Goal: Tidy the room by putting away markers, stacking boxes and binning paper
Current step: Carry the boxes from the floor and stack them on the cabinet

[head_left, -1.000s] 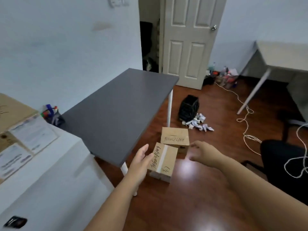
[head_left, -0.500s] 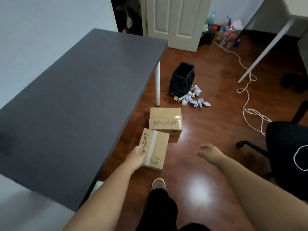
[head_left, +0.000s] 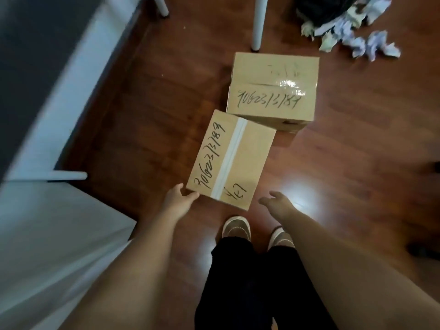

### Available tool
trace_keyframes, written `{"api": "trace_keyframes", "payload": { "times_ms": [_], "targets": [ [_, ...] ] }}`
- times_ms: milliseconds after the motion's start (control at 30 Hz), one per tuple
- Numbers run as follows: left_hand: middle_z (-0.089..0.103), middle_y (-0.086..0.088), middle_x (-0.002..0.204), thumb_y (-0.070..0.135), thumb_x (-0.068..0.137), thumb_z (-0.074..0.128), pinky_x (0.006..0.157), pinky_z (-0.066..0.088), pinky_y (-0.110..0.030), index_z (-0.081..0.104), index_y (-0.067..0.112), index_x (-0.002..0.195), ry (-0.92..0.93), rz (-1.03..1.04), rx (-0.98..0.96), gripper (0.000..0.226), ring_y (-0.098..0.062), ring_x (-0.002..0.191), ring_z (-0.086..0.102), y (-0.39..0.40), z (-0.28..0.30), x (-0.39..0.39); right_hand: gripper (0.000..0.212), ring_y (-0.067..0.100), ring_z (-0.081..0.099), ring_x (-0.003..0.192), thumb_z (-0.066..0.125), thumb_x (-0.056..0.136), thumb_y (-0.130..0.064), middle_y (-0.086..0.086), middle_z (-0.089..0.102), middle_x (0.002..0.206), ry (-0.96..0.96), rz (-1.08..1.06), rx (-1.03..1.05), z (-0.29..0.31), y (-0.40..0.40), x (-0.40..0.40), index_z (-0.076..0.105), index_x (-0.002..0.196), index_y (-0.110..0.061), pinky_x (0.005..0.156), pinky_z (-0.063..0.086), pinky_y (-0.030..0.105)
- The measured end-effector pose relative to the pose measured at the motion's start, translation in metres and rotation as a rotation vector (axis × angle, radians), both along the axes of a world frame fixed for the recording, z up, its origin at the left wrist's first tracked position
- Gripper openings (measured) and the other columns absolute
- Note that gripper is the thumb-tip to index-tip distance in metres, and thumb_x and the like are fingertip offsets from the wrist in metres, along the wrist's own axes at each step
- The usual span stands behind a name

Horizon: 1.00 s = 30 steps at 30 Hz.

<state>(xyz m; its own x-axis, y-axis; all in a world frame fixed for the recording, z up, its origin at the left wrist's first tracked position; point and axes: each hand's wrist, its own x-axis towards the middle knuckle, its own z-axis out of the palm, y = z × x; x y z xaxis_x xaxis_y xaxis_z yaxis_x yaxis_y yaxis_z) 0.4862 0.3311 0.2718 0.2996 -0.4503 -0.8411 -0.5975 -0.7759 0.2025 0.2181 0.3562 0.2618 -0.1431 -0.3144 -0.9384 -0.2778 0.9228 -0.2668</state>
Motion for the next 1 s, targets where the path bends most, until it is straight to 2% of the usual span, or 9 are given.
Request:
{"api": "trace_keyframes", "payload": {
  "times_ms": [67,200,400,600,700,767,833,933,1000],
  "targets": [
    [0.025,-0.007,0.160,0.047,0.086,0.067,0.115,0.032,-0.047,0.024,0.018,0.155,-0.025,0.056,0.008,0.087,-0.030,0.144,0.031,-0.010,-0.046,0.003,0.070,0.029,0.049,0.125,0.063,0.089,-0.029,0.008,0.045,0.146,-0.050,-0.069,0.037,-0.046,-0.001,0.011,0.031,0.149,-0.010,0.095,0.041,0.032],
    [0.006,0.002,0.165,0.055,0.082,0.069,0.119,0.021,-0.051,0.010,0.022,0.157,-0.008,0.103,0.105,0.101,-0.027,0.150,0.015,-0.019,-0.105,0.009,0.057,0.024,0.055,0.105,0.058,0.093,-0.028,0.015,0.056,0.134,-0.164,-0.255,0.159,-0.097,-0.003,0.030,0.041,0.141,-0.002,0.085,0.046,0.033],
    [0.056,-0.005,0.133,0.037,0.079,0.078,0.100,0.046,-0.042,0.044,0.017,0.137,0.086,0.266,0.024,0.071,-0.026,0.120,0.054,-0.017,-0.103,-0.005,0.039,0.031,0.064,0.106,0.063,0.088,-0.028,0.015,0.067,0.116,-0.227,-0.508,0.153,-0.075,-0.006,0.033,0.062,0.119,-0.005,0.100,0.049,0.045],
    [0.034,0.006,0.131,0.054,0.087,0.064,0.106,0.040,-0.041,0.042,0.028,0.144,0.177,0.131,-0.276,0.067,-0.011,0.118,0.040,-0.015,0.041,-0.043,0.009,0.010,0.056,0.077,0.056,0.095,-0.018,-0.004,0.064,0.087,-0.081,-0.575,-0.174,0.072,-0.019,-0.017,0.065,0.097,-0.018,0.058,0.043,0.014],
    [0.042,0.009,0.138,0.059,0.083,0.065,0.107,0.041,-0.037,0.038,0.036,0.145,0.332,0.147,-0.360,0.072,-0.009,0.124,0.047,-0.021,0.133,-0.070,0.008,0.002,0.066,0.063,0.059,0.093,-0.013,-0.005,0.065,0.081,-0.118,-0.628,-0.284,0.154,-0.024,-0.048,0.066,0.093,-0.017,0.063,0.051,0.016],
    [0.058,0.012,0.128,0.050,0.084,0.070,0.102,0.048,-0.039,0.033,0.042,0.145,0.477,0.229,-0.325,0.072,-0.009,0.116,0.058,-0.024,0.201,-0.087,0.014,-0.005,0.066,0.056,0.061,0.092,-0.012,-0.006,0.071,0.082,-0.137,-0.628,-0.357,0.215,-0.019,-0.068,0.066,0.106,-0.012,0.059,0.052,0.016],
    [0.064,0.013,0.120,0.033,0.088,0.071,0.095,0.052,-0.037,0.028,0.044,0.144,0.584,0.247,-0.283,0.071,-0.010,0.109,0.064,-0.021,0.267,-0.104,0.023,0.006,0.071,0.069,0.065,0.089,-0.011,-0.001,0.077,0.089,-0.140,-0.567,-0.449,0.275,-0.008,-0.086,0.068,0.112,-0.008,0.068,0.056,0.026],
    [0.065,0.007,0.121,0.028,0.087,0.072,0.093,0.054,-0.043,0.025,0.045,0.144,0.684,0.241,-0.304,0.076,-0.014,0.107,0.066,-0.012,0.350,-0.127,0.058,0.023,0.074,0.087,0.077,0.080,-0.016,0.003,0.072,0.113,-0.110,-0.509,-0.606,0.365,-0.001,-0.108,0.056,0.133,-0.024,0.075,0.060,0.041],
    [0.063,0.006,0.123,0.023,0.087,0.072,0.091,0.054,-0.039,0.026,0.039,0.145,0.707,0.238,-0.410,0.076,-0.012,0.106,0.065,-0.009,0.395,-0.141,0.074,0.019,0.073,0.088,0.077,0.079,-0.016,-0.006,0.068,0.115,-0.076,-0.465,-0.732,0.424,-0.003,-0.118,0.044,0.142,-0.034,0.065,0.060,0.034]
  ]
}}
